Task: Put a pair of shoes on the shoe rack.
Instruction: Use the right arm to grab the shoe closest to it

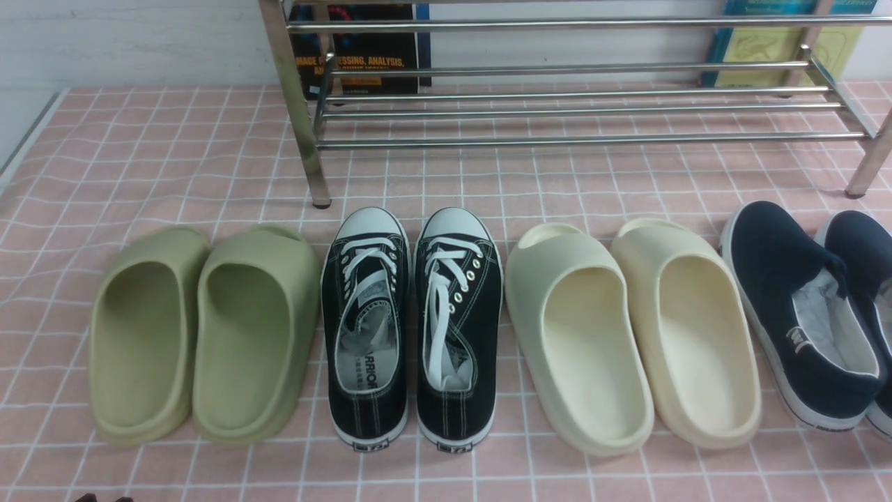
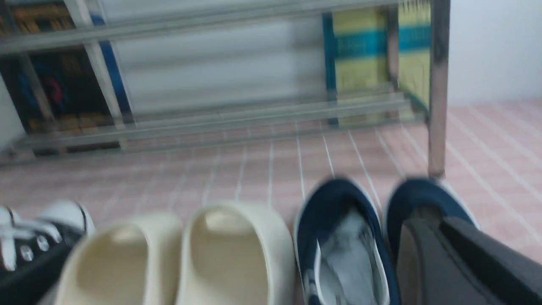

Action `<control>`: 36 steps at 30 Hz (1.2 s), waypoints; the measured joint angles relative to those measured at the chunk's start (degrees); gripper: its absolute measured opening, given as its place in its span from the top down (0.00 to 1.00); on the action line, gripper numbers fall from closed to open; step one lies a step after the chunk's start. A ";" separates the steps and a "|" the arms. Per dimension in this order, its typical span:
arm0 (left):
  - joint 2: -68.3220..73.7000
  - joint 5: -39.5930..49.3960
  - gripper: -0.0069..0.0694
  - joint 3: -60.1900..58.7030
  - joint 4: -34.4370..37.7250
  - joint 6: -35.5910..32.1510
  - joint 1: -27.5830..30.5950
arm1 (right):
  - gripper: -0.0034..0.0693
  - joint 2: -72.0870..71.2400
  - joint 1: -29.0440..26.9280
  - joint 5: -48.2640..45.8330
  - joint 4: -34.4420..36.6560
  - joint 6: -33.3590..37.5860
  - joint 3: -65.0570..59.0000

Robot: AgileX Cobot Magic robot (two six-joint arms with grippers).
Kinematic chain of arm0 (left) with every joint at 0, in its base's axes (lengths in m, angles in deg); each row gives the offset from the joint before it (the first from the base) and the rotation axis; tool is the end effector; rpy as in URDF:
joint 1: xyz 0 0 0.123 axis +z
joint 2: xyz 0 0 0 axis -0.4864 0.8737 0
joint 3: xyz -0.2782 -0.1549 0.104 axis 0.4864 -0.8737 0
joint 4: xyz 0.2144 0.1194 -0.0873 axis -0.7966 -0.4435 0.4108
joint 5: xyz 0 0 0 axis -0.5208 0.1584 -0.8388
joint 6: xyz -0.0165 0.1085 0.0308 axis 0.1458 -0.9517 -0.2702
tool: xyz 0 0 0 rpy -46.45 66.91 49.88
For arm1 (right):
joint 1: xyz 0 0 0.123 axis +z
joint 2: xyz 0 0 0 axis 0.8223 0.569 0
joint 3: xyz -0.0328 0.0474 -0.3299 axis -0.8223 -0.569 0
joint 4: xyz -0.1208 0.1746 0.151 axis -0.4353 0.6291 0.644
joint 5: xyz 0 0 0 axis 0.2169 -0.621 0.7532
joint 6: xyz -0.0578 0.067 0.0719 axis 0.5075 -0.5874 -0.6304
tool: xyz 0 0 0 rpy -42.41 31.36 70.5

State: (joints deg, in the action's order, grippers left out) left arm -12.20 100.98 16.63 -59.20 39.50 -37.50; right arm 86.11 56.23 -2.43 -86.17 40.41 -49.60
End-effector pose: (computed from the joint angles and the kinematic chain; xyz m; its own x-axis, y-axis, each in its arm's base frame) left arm 0.0312 -0.0105 0.1650 -0.3073 -0.0116 -0.9515 0.1767 0.9818 -0.0691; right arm 0.0376 0.0011 0.2113 0.1100 0.1659 -0.9800 -0.0390 0.9859 0.1625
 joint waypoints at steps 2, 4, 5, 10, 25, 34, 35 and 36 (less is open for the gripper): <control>0.00 0.00 0.60 0.00 0.00 0.00 0.00 | 0.86 0.00 0.00 9.56 -0.13 0.00 0.00; 0.00 0.00 0.60 0.00 0.00 0.00 0.00 | 0.86 0.00 0.00 13.87 -0.13 0.00 0.00; 0.00 0.00 0.60 0.00 0.00 0.00 0.00 | 0.85 0.00 0.00 19.94 -0.18 0.00 0.00; 0.00 0.00 0.60 0.00 0.00 0.00 0.00 | 0.85 0.00 0.00 26.82 -0.37 0.00 0.00; 0.00 0.00 0.60 0.00 0.00 0.00 0.00 | 0.96 21.82 0.00 -2.41 -0.53 9.65 31.98; 0.00 0.00 0.60 0.00 0.00 0.00 0.00 | 0.96 49.61 0.00 -34.55 3.57 11.26 48.21; 0.00 0.00 0.60 0.00 0.00 0.00 0.00 | 0.95 51.89 0.00 -36.57 4.60 12.39 49.44; 0.00 0.00 0.60 0.00 0.00 0.00 0.00 | 0.95 54.66 0.00 -39.56 6.25 13.90 50.80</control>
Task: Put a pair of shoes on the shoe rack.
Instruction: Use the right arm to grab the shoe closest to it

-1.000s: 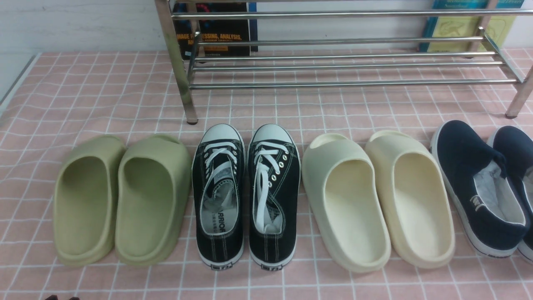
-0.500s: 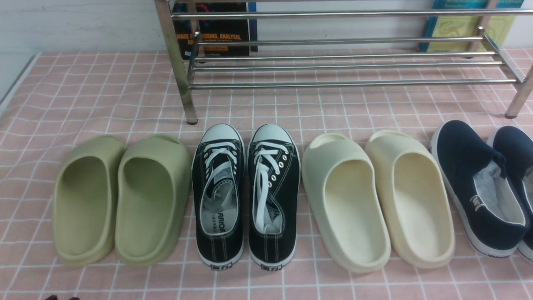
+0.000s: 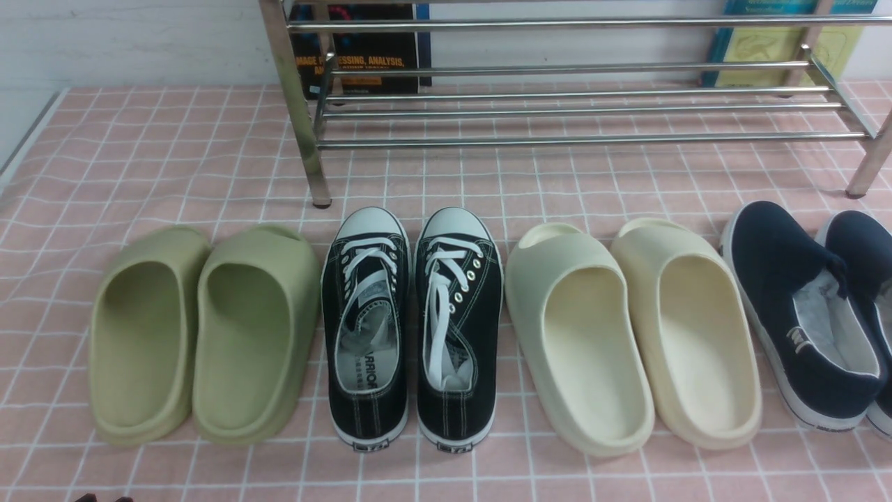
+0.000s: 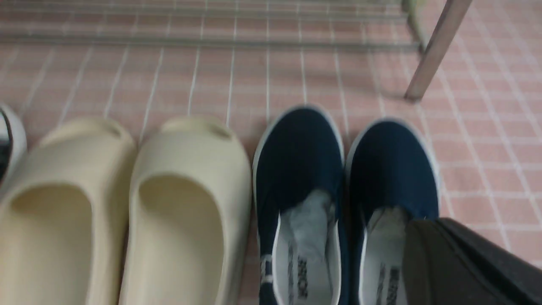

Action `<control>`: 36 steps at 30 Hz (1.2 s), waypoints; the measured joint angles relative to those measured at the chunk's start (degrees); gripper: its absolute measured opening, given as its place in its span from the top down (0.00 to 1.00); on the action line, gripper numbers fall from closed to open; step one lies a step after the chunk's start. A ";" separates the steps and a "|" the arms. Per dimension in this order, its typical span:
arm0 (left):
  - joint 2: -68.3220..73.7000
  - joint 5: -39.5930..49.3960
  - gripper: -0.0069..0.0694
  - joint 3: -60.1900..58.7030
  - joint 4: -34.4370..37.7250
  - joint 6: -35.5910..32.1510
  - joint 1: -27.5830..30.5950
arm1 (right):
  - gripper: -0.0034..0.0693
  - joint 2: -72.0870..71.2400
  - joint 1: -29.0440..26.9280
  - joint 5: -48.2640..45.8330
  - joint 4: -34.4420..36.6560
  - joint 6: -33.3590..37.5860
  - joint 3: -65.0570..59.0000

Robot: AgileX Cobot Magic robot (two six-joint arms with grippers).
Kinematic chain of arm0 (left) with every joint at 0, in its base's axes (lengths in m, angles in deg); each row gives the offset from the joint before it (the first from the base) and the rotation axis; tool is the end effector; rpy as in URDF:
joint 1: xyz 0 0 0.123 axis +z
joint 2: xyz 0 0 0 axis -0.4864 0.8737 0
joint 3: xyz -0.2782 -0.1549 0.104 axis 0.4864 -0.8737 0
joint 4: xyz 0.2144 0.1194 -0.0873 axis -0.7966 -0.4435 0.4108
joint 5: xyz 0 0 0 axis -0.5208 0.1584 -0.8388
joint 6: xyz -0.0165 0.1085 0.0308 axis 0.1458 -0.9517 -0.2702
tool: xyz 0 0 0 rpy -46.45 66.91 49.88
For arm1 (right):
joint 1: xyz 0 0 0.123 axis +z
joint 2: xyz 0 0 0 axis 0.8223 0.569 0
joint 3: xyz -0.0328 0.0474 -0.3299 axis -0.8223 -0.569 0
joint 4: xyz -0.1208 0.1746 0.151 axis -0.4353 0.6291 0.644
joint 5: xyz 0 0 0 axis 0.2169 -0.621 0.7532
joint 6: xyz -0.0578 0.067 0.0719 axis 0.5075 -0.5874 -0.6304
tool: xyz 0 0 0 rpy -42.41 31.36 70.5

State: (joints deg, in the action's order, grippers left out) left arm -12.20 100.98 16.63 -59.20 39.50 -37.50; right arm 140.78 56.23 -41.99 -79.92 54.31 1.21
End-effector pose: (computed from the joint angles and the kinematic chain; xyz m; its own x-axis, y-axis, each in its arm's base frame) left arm 0.0312 -0.0105 0.1650 -0.3073 -0.0116 -0.9515 0.1767 0.9818 -0.0691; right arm 0.1868 0.0030 0.3694 -0.5992 0.0217 -0.8003 0.0028 0.9997 0.0250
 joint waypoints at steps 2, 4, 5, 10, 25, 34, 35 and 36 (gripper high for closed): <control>0.00 0.00 0.60 0.00 0.00 0.00 0.00 | 0.93 5.60 0.00 -4.01 3.08 3.23 1.86; 0.00 0.00 0.60 0.00 0.00 0.00 0.00 | 0.88 9.60 0.00 -4.86 5.60 5.98 2.52; 0.00 0.00 0.60 0.00 0.00 0.00 0.00 | 0.84 11.28 0.00 -4.86 6.46 6.86 2.61; 0.00 0.00 0.60 0.00 0.00 0.00 0.00 | 0.57 20.58 0.00 -4.30 9.36 8.45 2.65; 0.00 0.00 0.60 0.00 0.00 0.00 0.00 | 0.54 36.61 5.88 3.34 4.23 7.78 3.26; 0.00 0.00 0.60 0.00 0.00 0.00 0.00 | 0.49 38.66 5.88 4.64 1.37 3.03 3.32; 0.00 0.00 0.60 0.00 0.00 0.00 0.00 | 0.49 38.66 5.88 4.69 1.37 2.97 3.32; 0.00 0.00 0.60 0.00 0.00 0.00 0.00 | 0.44 38.66 5.88 4.63 1.37 2.62 3.63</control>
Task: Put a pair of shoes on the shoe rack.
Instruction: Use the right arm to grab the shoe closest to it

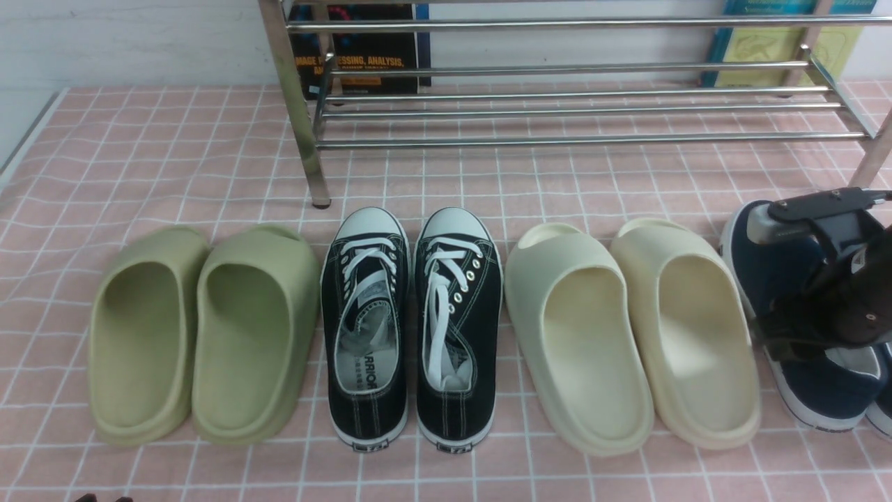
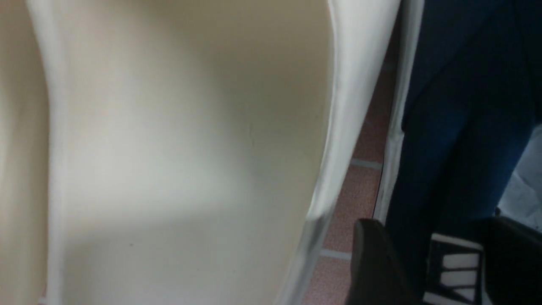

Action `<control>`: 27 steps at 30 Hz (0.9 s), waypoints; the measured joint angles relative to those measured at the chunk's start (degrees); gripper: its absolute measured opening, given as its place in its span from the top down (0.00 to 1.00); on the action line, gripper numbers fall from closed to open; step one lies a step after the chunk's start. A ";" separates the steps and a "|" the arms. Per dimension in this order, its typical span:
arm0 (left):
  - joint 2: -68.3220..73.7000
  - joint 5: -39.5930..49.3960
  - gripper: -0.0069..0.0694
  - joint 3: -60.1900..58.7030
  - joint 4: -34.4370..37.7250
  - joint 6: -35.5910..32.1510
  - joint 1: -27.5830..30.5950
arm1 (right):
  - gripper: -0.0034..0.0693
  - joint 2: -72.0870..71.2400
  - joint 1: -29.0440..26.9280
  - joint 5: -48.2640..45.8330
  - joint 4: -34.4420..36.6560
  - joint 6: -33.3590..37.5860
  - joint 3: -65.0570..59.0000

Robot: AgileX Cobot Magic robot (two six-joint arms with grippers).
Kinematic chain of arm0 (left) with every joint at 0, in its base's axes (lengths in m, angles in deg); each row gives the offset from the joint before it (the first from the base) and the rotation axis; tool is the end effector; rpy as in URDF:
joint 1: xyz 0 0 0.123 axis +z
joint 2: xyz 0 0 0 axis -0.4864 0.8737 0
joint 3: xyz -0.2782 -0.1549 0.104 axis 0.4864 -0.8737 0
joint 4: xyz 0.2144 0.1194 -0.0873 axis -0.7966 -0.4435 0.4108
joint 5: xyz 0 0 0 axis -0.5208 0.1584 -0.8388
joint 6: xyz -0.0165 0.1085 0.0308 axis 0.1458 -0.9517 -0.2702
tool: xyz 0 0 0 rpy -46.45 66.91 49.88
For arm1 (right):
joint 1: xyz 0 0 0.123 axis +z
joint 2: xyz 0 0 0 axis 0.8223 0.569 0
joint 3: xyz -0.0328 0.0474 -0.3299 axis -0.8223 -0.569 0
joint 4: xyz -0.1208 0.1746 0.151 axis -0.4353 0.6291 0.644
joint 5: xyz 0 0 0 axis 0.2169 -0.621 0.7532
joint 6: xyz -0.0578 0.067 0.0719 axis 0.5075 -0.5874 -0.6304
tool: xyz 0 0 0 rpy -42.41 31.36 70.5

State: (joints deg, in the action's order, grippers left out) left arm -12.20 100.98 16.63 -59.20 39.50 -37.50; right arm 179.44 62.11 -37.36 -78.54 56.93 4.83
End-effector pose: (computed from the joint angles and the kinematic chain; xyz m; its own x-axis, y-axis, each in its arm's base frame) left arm 0.0312 -0.0105 0.1650 -0.3073 -0.0116 -0.9515 0.1767 0.9818 -0.0691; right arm 0.3216 0.0398 0.2179 -0.9161 -0.1032 -0.3873 -0.1179 0.9929 0.0142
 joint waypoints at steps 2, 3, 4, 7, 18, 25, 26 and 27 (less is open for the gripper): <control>0.00 0.00 0.60 0.00 0.00 0.00 0.00 | 0.40 0.20 0.00 -0.62 -0.08 -0.83 0.57; 0.00 0.00 0.60 0.00 0.00 0.00 0.00 | 0.39 0.35 0.00 -1.01 -0.31 -1.14 0.96; 0.00 0.00 0.60 0.00 0.00 0.00 0.00 | 0.38 0.50 0.00 -1.49 -0.51 -1.63 1.24; 0.00 0.00 0.60 0.00 0.00 0.00 0.00 | 0.37 0.56 0.00 -2.62 -2.06 -3.11 1.60; 0.00 0.00 0.60 0.00 0.00 0.00 0.00 | 0.38 4.90 0.00 -2.54 -3.05 -4.62 2.03; 0.00 0.00 0.60 0.00 0.00 0.00 0.00 | 0.81 4.22 0.18 -2.66 -1.37 -4.61 2.28; 0.00 0.00 0.60 0.00 0.00 0.00 0.00 | 0.84 4.08 0.23 -2.72 -1.37 -4.61 2.28; 0.00 0.00 0.60 0.00 0.00 0.00 0.00 | 0.92 3.33 0.25 -3.41 -1.37 -4.61 2.34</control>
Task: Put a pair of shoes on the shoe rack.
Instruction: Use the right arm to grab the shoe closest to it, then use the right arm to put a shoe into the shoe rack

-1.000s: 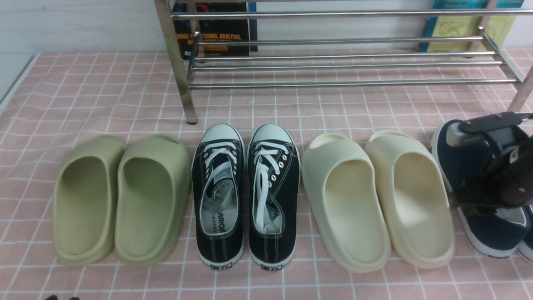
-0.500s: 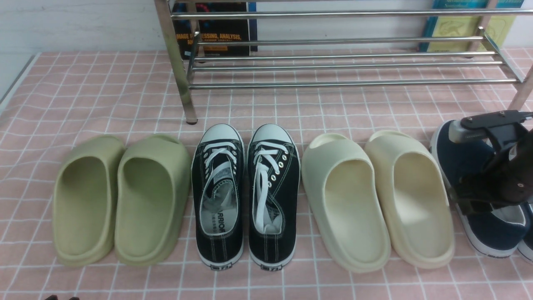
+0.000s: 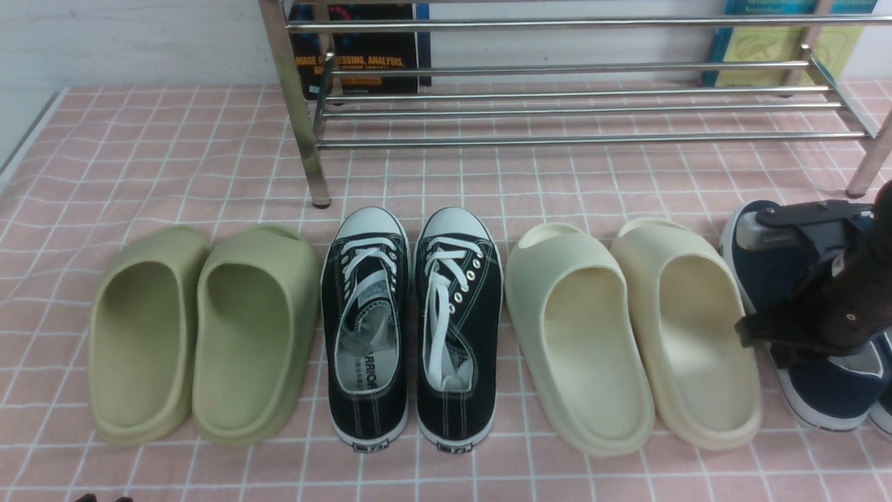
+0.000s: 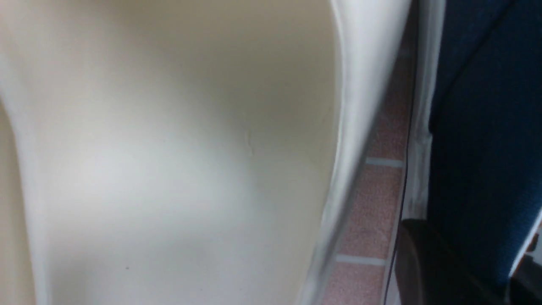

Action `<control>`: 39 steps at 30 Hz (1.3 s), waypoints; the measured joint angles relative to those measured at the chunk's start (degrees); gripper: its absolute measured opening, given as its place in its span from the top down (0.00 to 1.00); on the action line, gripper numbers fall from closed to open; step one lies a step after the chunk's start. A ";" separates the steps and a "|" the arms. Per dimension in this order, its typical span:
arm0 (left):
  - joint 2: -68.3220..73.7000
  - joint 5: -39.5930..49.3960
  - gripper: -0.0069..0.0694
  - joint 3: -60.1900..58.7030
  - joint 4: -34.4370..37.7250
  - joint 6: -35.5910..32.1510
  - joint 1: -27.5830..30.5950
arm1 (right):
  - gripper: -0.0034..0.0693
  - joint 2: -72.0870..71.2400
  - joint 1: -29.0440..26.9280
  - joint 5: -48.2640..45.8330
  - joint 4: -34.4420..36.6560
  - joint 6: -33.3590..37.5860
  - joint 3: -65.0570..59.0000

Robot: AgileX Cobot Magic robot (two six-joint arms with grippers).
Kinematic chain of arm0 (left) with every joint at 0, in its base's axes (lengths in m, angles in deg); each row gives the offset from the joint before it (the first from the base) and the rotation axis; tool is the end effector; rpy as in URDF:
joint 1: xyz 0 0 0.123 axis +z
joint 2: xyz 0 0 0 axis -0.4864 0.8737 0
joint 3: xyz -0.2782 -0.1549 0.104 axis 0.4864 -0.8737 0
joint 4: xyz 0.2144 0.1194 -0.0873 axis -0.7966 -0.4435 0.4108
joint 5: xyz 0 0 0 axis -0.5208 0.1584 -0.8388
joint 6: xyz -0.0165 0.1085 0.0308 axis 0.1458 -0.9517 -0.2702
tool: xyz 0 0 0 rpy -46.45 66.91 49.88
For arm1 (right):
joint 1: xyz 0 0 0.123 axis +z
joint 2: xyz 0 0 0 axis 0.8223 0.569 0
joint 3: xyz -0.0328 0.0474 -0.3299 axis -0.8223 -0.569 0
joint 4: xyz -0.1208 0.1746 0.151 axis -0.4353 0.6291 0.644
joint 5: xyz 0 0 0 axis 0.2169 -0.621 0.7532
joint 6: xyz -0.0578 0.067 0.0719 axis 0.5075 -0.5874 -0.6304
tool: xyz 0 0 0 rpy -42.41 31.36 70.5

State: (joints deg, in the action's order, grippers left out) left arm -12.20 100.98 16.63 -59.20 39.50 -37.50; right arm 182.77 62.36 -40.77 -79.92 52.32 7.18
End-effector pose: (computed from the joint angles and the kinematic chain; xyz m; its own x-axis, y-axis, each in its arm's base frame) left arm 0.0312 -0.0105 0.1650 -0.3073 -0.0116 -0.9515 0.1767 0.9818 -0.0691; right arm 0.3302 0.0408 0.2073 -0.9478 -0.0506 -0.3149 -0.0602 0.9980 0.0208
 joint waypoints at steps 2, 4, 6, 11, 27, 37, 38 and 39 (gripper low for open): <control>0.00 0.00 0.60 0.00 0.00 0.00 0.00 | 0.92 -0.86 0.00 -1.40 0.00 0.06 0.40; 0.00 0.00 0.60 0.00 0.00 0.00 0.00 | 0.92 -1.56 0.00 -2.68 -0.52 0.14 0.92; 0.00 0.00 0.60 0.00 0.00 0.00 0.00 | 0.92 -3.51 0.00 -6.26 -0.95 1.24 3.01; 0.00 0.00 0.60 0.00 0.00 0.00 0.00 | 0.92 -5.04 0.00 -10.28 -0.84 3.78 8.97; 0.00 0.00 0.60 0.00 0.00 0.00 0.00 | 0.92 15.71 0.00 -9.18 -0.58 7.94 40.45; 0.00 0.00 0.60 0.00 0.00 0.00 0.00 | 0.92 32.77 0.00 -12.28 -0.58 8.86 64.78; 0.00 0.00 0.60 0.00 0.00 0.00 0.00 | 0.92 32.91 0.00 -12.29 -0.58 8.86 65.16; 0.00 0.00 0.60 0.00 0.00 0.00 0.00 | 0.91 33.73 0.00 -12.68 -0.51 8.86 66.14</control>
State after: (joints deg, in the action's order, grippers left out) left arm -12.20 100.98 16.63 -59.20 39.50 -37.50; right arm 216.50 62.36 -53.45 -80.43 61.19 73.32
